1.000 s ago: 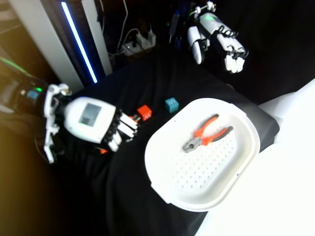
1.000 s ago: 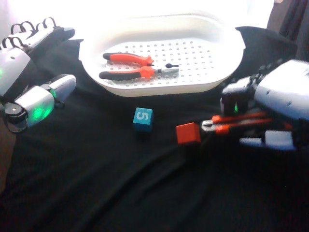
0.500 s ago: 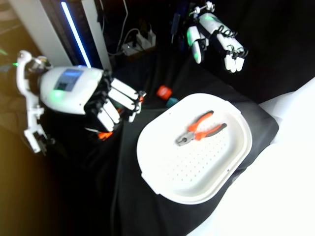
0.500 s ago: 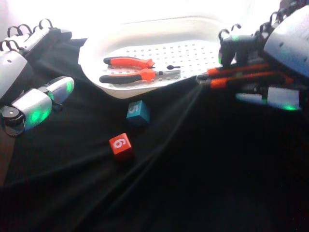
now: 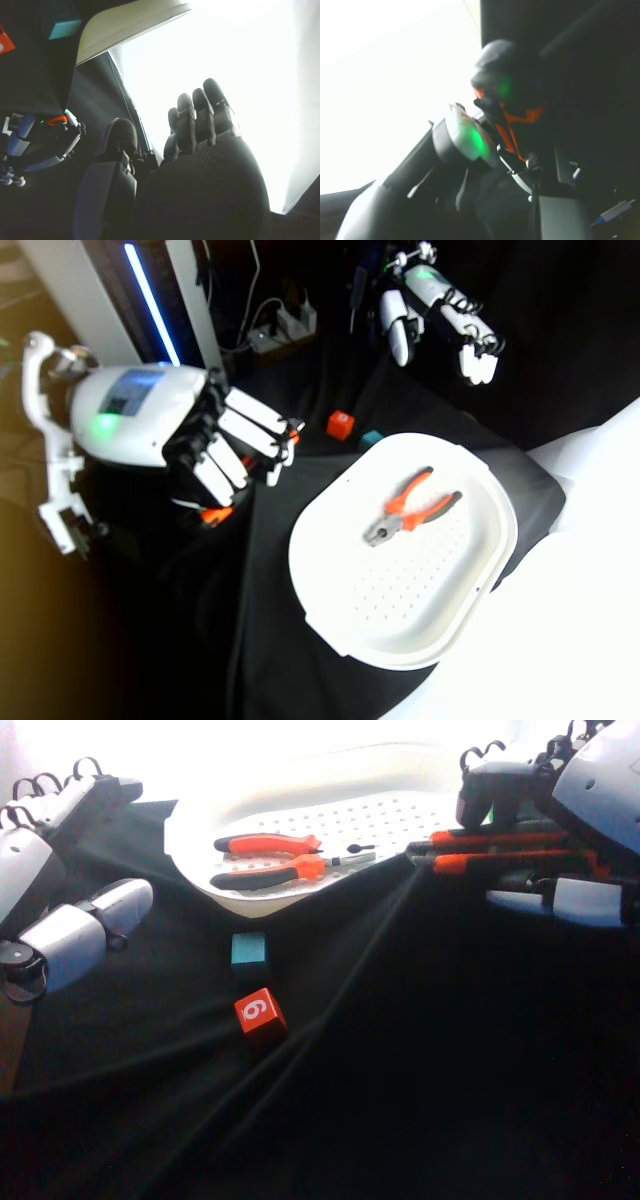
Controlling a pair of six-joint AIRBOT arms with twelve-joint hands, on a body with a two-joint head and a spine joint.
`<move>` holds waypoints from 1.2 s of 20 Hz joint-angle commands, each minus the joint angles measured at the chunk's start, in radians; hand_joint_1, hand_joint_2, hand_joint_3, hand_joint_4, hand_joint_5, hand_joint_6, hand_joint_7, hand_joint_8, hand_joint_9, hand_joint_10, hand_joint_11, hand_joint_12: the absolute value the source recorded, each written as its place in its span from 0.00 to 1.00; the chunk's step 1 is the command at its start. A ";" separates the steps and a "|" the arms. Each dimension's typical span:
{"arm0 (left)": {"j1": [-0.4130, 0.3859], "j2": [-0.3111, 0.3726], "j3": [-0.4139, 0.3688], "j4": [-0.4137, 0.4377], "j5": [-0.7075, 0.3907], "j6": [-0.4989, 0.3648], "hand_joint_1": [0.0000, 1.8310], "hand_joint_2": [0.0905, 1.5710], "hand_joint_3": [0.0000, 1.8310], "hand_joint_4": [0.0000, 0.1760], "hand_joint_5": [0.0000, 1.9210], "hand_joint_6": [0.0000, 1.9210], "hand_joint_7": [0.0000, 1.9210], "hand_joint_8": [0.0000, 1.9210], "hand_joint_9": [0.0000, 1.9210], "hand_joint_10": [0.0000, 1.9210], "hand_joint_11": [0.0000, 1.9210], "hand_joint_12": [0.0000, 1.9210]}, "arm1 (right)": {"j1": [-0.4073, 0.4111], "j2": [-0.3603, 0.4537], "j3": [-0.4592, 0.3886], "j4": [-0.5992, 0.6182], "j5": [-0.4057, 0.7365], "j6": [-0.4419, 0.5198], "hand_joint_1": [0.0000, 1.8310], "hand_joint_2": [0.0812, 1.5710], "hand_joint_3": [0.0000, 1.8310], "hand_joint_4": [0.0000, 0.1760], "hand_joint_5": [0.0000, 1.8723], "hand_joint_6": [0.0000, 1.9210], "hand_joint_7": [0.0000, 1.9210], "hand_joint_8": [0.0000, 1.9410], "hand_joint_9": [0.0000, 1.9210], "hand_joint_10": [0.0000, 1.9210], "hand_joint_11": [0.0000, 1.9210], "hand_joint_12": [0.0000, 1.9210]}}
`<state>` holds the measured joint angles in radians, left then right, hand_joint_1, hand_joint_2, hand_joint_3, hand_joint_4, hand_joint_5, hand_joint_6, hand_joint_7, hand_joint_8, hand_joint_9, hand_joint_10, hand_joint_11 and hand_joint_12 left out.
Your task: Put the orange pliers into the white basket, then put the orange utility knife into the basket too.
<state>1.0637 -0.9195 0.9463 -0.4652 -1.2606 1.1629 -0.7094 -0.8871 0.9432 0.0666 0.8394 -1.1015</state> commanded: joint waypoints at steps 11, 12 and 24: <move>0.006 0.004 -0.006 0.014 -0.135 -0.009 0.24 0.94 0.00 0.12 0.02 0.25 0.17 0.00 0.06 0.24 0.00 0.56 | -0.052 0.084 -0.074 -0.039 0.168 -0.003 0.81 0.75 0.00 0.00 0.57 1.00 0.64 1.00 0.72 1.00 0.73 1.00; 0.006 0.004 -0.005 0.013 -0.135 -0.009 0.26 0.94 0.00 0.04 0.02 0.26 0.17 0.00 0.04 0.30 0.00 0.58 | -0.052 0.084 -0.073 -0.039 0.168 -0.003 0.79 0.76 0.00 0.00 0.58 1.00 0.67 1.00 0.76 1.00 0.77 1.00; 0.007 0.003 -0.007 0.011 -0.136 -0.009 0.24 0.93 0.00 0.08 0.00 0.32 0.17 0.00 0.01 0.34 0.00 0.59 | -0.052 0.084 -0.067 -0.038 0.168 -0.003 0.57 0.82 0.02 0.00 0.34 0.84 0.54 0.98 0.66 0.97 0.68 1.00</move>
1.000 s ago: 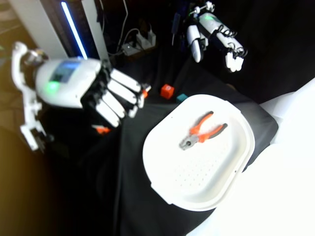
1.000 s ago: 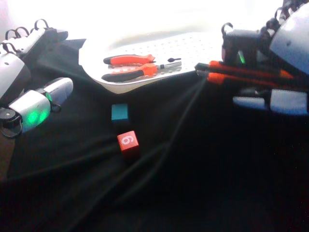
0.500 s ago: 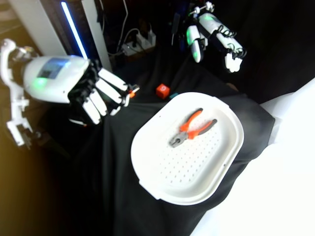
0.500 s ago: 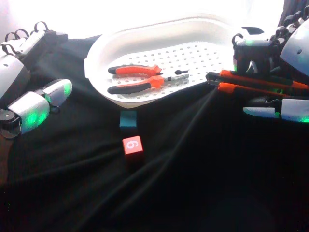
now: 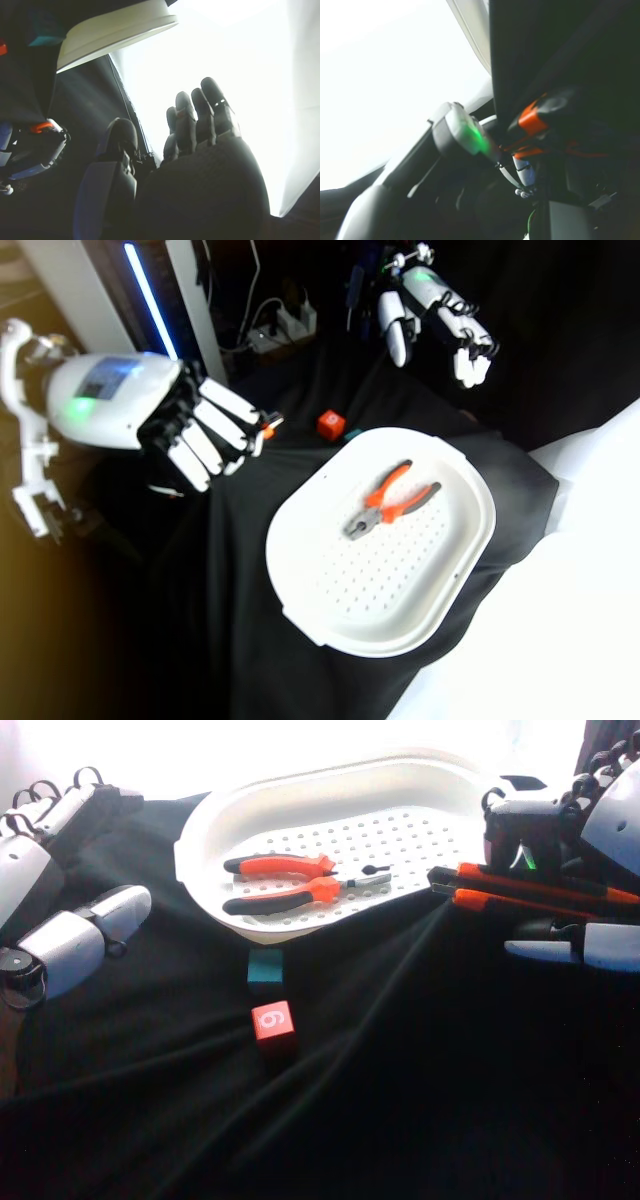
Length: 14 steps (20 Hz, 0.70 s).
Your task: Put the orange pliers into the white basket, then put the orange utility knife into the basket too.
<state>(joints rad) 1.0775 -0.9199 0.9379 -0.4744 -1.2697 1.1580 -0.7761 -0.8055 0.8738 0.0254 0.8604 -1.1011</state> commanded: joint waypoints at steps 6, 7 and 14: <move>-0.006 0.002 0.001 0.020 -0.127 -0.004 0.24 0.94 0.00 0.03 0.00 0.31 0.17 0.00 0.00 0.37 0.00 0.67 | 0.014 0.002 0.018 0.010 0.139 -0.003 0.73 0.77 0.00 0.00 0.41 1.00 0.55 1.00 0.68 1.00 0.71 1.00; -0.006 0.002 0.001 0.020 -0.127 -0.004 0.25 0.93 0.00 0.13 0.00 0.31 0.17 0.00 0.00 0.36 0.00 0.60 | 0.014 0.002 0.027 0.015 0.131 -0.003 0.70 0.79 0.00 0.00 0.40 1.00 0.54 1.00 0.67 1.00 0.70 1.00; -0.005 0.000 0.001 0.015 -0.126 -0.004 0.24 0.93 0.00 0.00 0.00 0.29 0.17 0.00 0.02 0.35 0.00 0.59 | 0.151 -0.179 0.208 0.039 -0.109 -0.003 0.73 0.78 0.00 0.00 0.36 1.00 0.52 1.00 0.61 1.00 0.63 1.00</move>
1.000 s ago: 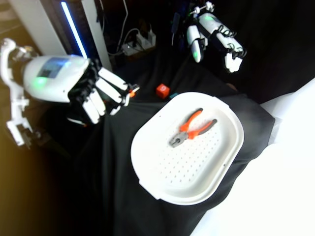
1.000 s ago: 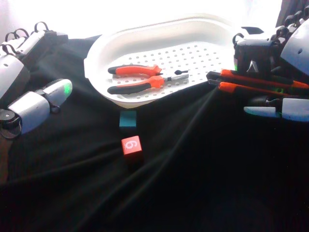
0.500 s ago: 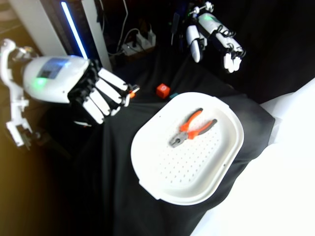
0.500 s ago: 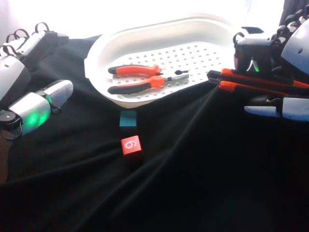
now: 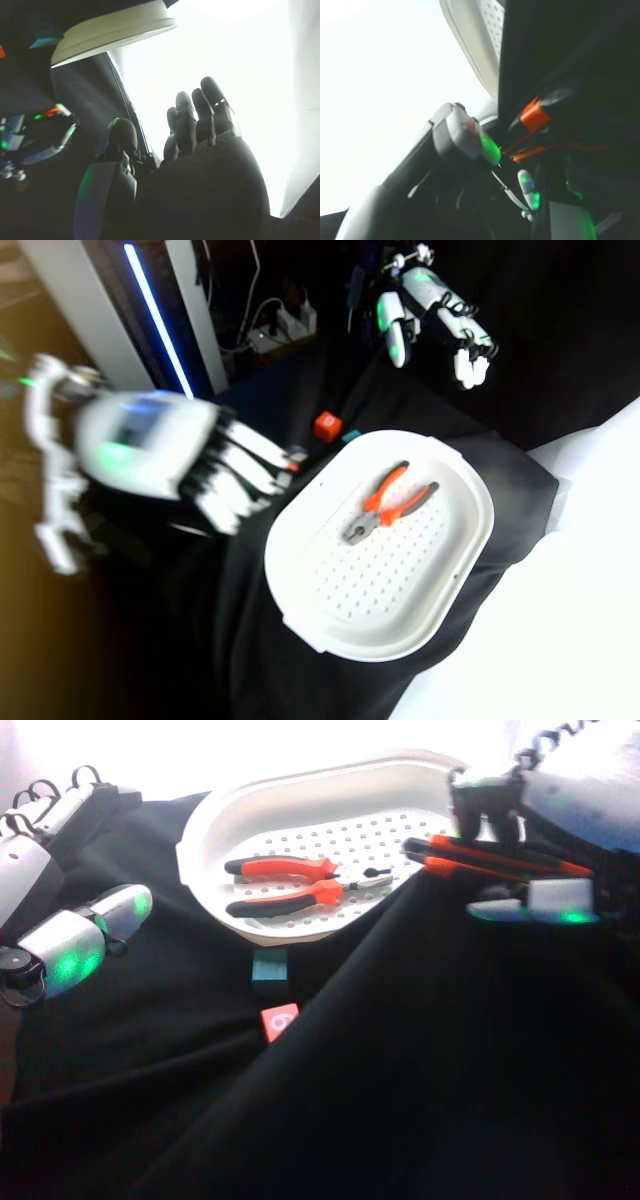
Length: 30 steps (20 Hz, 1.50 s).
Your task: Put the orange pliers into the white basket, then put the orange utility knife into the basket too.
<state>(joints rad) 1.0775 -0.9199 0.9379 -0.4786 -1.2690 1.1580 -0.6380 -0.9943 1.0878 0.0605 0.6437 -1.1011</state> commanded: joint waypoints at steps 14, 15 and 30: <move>-0.004 -0.004 0.001 0.019 -0.131 -0.004 0.26 0.94 0.00 0.01 0.00 0.33 0.17 0.00 0.00 0.41 0.00 0.73 | 0.125 -0.161 0.165 0.022 -0.084 -0.010 0.46 0.72 0.00 0.42 0.00 0.00 0.00 0.00 0.00 0.00 0.00 0.00; -0.003 -0.004 0.001 0.019 -0.132 -0.005 0.25 0.93 0.00 0.05 0.01 0.33 0.18 0.00 0.00 0.42 0.00 0.74 | 0.125 -0.158 0.154 0.022 -0.083 -0.018 0.44 0.71 0.00 0.45 0.00 0.00 0.00 0.00 0.00 0.00 0.00 0.00; 0.056 0.024 -0.042 0.009 -0.220 -0.021 0.33 0.89 0.00 0.19 0.05 0.22 0.16 0.00 0.02 0.36 0.00 0.59 | -0.410 0.320 -0.338 0.150 0.629 0.016 0.38 0.78 0.00 0.23 0.00 0.00 0.00 0.00 0.00 0.00 0.00 0.00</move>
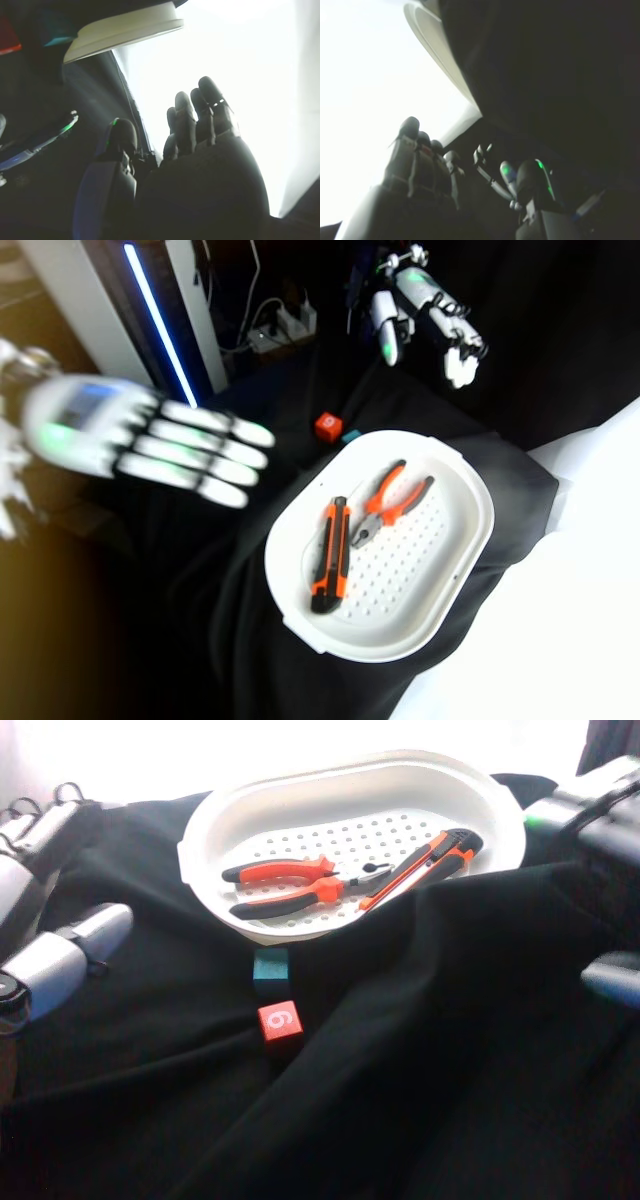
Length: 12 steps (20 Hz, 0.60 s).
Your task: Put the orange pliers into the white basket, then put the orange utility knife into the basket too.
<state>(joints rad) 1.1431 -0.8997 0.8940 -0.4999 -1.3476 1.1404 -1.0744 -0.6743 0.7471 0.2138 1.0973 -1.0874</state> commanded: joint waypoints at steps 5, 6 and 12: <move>0.010 0.039 -0.027 0.059 -0.203 -0.004 0.31 0.89 0.00 0.46 0.02 0.02 0.07 0.00 0.04 0.14 0.00 0.37 | -0.012 0.015 -0.005 0.031 0.355 0.015 0.27 0.77 0.00 0.28 0.00 0.00 0.00 0.00 0.00 0.00 0.00 0.00; 0.010 0.047 -0.031 0.069 -0.215 -0.004 0.29 0.88 0.00 0.48 0.02 0.01 0.04 0.00 0.04 0.08 0.00 0.29 | -0.012 0.016 -0.004 0.036 0.390 0.015 0.27 0.76 0.00 0.47 0.00 0.00 0.00 0.00 0.00 0.00 0.00 0.00; -0.006 0.091 -0.042 0.124 -0.284 -0.003 0.14 0.78 0.00 1.00 0.00 0.00 0.00 0.00 0.00 0.00 0.00 0.00 | -0.005 0.052 0.003 0.057 0.504 0.015 0.20 0.76 0.00 0.33 0.00 0.00 0.00 0.00 0.00 0.00 0.00 0.00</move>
<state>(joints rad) 1.1484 -0.8139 0.8505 -0.3943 -1.5055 1.1397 -1.0927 -0.6235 0.7483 0.2886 1.4776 -1.0748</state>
